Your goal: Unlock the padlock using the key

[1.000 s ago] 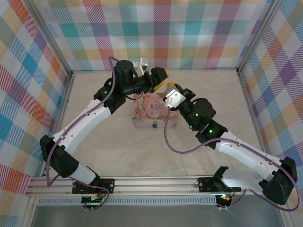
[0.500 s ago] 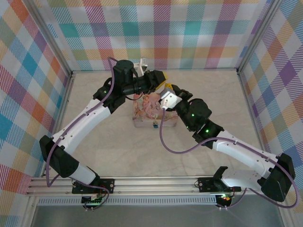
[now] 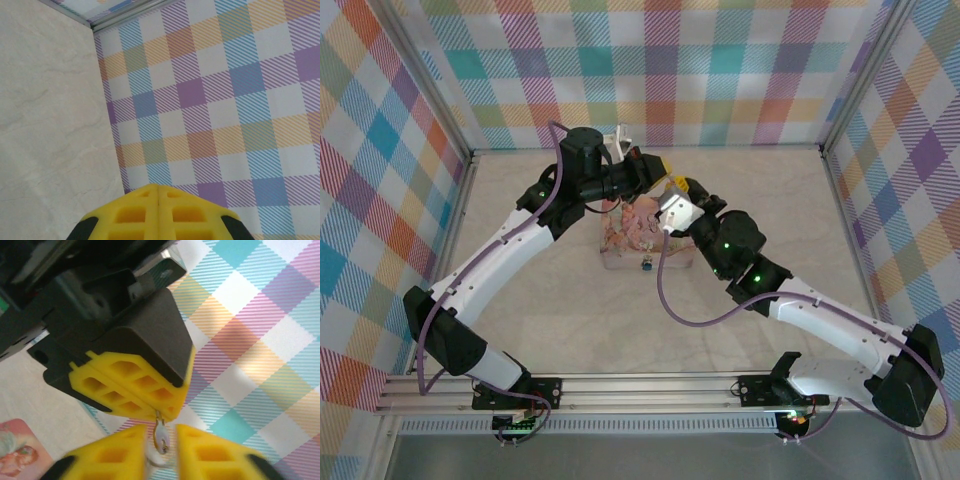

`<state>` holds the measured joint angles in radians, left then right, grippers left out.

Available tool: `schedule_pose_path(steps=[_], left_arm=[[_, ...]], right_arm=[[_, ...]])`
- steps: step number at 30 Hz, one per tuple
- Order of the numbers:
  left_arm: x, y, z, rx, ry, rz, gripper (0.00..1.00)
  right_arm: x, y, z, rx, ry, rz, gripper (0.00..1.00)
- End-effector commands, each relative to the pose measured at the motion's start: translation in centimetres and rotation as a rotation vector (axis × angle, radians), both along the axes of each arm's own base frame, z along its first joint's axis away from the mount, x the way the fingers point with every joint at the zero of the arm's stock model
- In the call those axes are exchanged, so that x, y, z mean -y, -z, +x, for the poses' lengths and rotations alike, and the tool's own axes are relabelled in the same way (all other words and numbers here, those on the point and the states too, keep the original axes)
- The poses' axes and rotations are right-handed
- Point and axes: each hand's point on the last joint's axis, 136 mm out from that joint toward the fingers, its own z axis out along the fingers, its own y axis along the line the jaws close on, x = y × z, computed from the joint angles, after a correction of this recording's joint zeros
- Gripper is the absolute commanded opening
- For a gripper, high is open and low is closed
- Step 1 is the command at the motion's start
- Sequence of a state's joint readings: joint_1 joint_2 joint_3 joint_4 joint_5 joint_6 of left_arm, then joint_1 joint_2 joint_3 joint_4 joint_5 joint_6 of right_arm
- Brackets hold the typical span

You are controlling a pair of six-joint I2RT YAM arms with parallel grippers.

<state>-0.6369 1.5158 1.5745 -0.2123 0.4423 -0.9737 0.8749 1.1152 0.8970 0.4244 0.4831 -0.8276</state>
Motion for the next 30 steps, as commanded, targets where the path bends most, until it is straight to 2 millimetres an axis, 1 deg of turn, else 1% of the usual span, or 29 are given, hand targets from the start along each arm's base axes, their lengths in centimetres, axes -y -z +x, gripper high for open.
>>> schedule_pose_path(steps=[1, 3, 5, 6, 8, 9, 12, 14, 15, 18, 20, 26, 28, 30], left_arm=[[-0.2, 0.1, 0.2, 0.032, -0.006, 0.025, 0.0], [-0.7, 0.8, 0.5, 0.04, -0.023, 0.056, 0.0], [-1.3, 1.7, 0.8, 0.058, -0.041, 0.099, 0.0], [-1.5, 2.0, 0.9, 0.071, -0.047, 0.122, 0.0], [-2.2, 3.5, 0.9, 0.089, -0.056, 0.195, 0.0], [-2.4, 3.9, 0.9, 0.1, -0.058, 0.218, 0.0], [-3.1, 5.5, 0.6, 0.134, -0.052, 0.285, 0.0], [-3.5, 6.7, 0.3, 0.149, -0.045, 0.323, 0.0], [-3.6, 7.2, 0.1, 0.152, -0.042, 0.333, 0.0], [-3.8, 8.9, -0.5, 0.166, -0.014, 0.352, 0.0], [-3.5, 9.1, -0.9, 0.191, 0.011, 0.337, 0.0], [-3.2, 11.1, -2.2, 0.186, 0.066, 0.326, 0.0], [-2.9, 11.6, -2.7, 0.189, 0.076, 0.319, 0.0], [-2.7, 11.8, -3.1, 0.193, 0.08, 0.303, 0.0]], right_arm=[[1.4, -0.6, -0.4, -0.04, 0.028, 0.089, 0.34], [2.3, 0.0, -0.6, -0.1, 0.041, 0.125, 0.37], [3.0, 1.0, -1.1, -0.177, 0.04, 0.166, 0.46], [3.3, 1.6, -1.3, -0.215, 0.037, 0.175, 0.49], [3.9, 3.2, -1.9, -0.304, 0.028, 0.221, 0.57], [4.1, 3.9, -2.1, -0.348, 0.019, 0.243, 0.58], [5.1, 6.1, -2.8, -0.494, 0.018, 0.362, 0.63], [5.9, 7.7, -3.2, -0.622, 0.023, 0.479, 0.7], [6.0, 8.3, -3.4, -0.679, 0.008, 0.52, 0.71], [5.7, 10.1, -4.1, -0.887, -0.072, 0.659, 0.7], [5.5, 11.1, -4.1, -0.991, -0.117, 0.76, 0.7], [4.4, 13.0, -3.4, -1.142, -0.22, 0.932, 0.68], [3.9, 13.4, -3.1, -1.183, -0.259, 0.988, 0.66], [3.3, 13.4, -3.1, -1.225, -0.327, 1.037, 0.64]])
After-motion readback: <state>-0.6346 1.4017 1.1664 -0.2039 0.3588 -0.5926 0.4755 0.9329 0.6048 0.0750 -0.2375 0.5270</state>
